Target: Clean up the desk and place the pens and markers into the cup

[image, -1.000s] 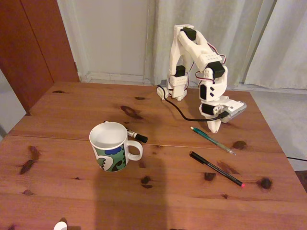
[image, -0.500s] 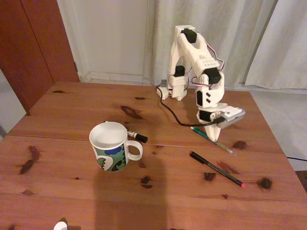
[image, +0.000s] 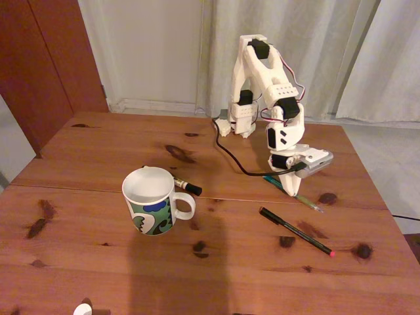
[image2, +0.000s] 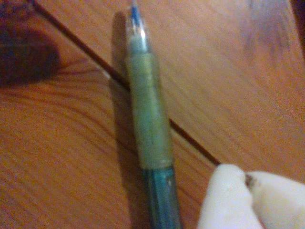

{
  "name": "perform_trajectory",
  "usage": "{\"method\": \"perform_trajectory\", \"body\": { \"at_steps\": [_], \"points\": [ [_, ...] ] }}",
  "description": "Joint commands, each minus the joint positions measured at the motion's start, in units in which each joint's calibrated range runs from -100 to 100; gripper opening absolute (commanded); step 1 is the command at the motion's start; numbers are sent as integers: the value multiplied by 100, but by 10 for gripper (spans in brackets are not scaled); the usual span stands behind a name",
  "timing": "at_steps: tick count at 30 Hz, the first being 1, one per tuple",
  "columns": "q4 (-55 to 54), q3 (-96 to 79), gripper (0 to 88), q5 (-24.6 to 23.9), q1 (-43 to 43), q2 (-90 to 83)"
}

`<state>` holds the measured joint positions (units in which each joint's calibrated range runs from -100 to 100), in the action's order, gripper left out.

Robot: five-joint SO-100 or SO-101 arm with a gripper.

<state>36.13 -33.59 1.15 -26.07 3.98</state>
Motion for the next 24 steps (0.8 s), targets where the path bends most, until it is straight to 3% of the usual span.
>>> {"method": "perform_trajectory", "body": {
  "at_steps": [1,7,24],
  "points": [
    [409,131,6,0,38,-113],
    [1484,627,6,37,38,-121],
    [1484,194,8,53,6,-717]
  ]
}}
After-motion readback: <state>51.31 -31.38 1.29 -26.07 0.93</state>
